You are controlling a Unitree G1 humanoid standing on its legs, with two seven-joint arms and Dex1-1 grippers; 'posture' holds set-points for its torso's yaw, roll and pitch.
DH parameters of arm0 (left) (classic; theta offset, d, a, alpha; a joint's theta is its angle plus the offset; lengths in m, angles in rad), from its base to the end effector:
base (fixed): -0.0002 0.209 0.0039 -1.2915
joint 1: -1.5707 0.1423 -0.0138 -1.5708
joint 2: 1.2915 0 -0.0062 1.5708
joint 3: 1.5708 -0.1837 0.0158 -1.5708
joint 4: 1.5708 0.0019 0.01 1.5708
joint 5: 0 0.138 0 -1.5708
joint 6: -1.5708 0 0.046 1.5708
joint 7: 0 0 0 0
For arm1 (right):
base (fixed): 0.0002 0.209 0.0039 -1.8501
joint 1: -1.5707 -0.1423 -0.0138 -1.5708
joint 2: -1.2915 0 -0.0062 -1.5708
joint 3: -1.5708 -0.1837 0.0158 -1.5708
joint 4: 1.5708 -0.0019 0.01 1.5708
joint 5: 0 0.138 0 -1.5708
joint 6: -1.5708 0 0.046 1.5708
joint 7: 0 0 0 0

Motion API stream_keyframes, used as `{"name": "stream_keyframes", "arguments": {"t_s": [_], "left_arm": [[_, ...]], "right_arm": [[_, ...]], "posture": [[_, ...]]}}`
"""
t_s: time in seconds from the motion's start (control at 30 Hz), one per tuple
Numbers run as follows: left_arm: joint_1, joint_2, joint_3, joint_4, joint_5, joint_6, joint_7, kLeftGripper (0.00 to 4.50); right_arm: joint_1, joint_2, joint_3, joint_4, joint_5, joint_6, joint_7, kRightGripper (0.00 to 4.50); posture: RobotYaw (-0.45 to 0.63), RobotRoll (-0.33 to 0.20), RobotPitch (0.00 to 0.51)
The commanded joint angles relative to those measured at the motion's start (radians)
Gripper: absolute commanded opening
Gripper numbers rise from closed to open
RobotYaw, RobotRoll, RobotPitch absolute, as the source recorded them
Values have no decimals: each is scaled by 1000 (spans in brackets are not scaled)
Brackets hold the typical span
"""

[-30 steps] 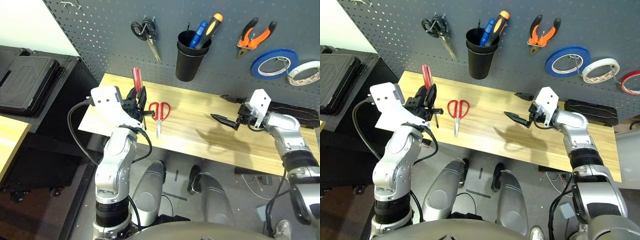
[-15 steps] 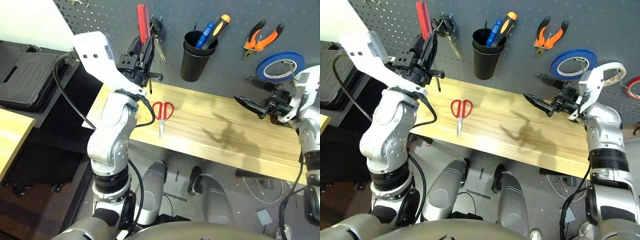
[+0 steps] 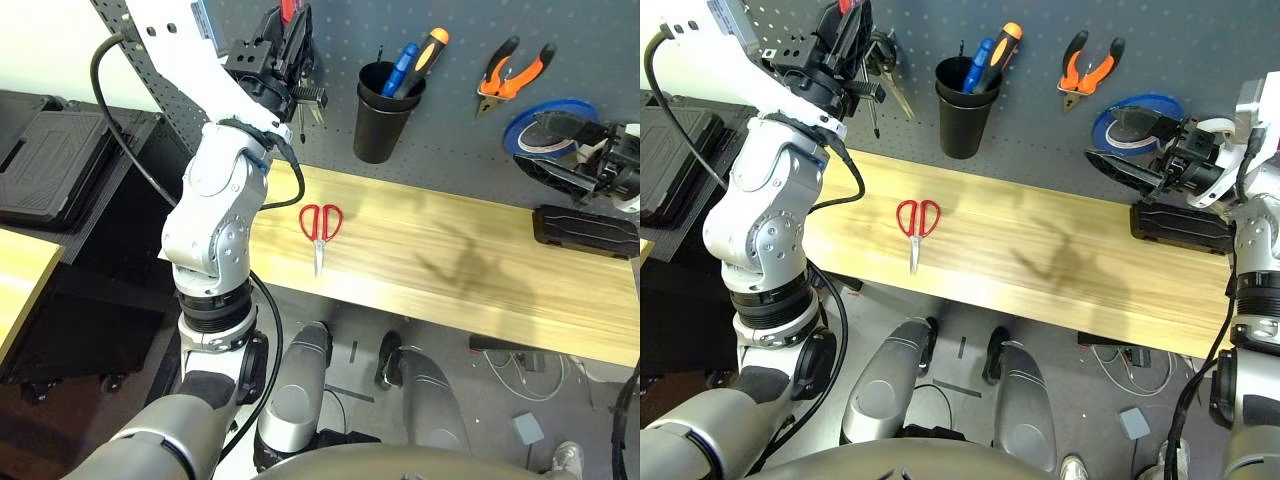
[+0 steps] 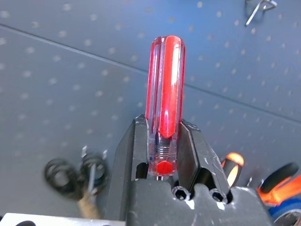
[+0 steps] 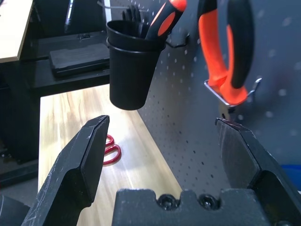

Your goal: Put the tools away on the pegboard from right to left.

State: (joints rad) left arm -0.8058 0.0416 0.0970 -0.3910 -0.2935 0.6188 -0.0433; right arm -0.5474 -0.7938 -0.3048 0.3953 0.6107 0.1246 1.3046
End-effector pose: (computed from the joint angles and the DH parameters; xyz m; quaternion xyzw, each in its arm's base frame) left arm 0.2545 0.1138 0.2672 -0.0787 -0.2638 -0.1889 0.9426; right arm 0.2642 -0.3394 0.2056 -0.0785 -0.1230 0.4540 0.8790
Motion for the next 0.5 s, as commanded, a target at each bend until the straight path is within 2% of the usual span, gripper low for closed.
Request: {"name": "stream_keyframes", "arguments": {"t_s": [0.03, 0.5], "left_arm": [[-44, -19, -6, 21, -13, -27, 6, 870], [-181, -37, 32, 86, -34, -40, 34, 870]], "right_arm": [[-3, -8, -37, -29, 13, 0, -11, 4500], [45, 53, -37, -130, 23, 17, -69, 4500]], "posture": [[181, 0, 213], [169, 0, 214]]}}
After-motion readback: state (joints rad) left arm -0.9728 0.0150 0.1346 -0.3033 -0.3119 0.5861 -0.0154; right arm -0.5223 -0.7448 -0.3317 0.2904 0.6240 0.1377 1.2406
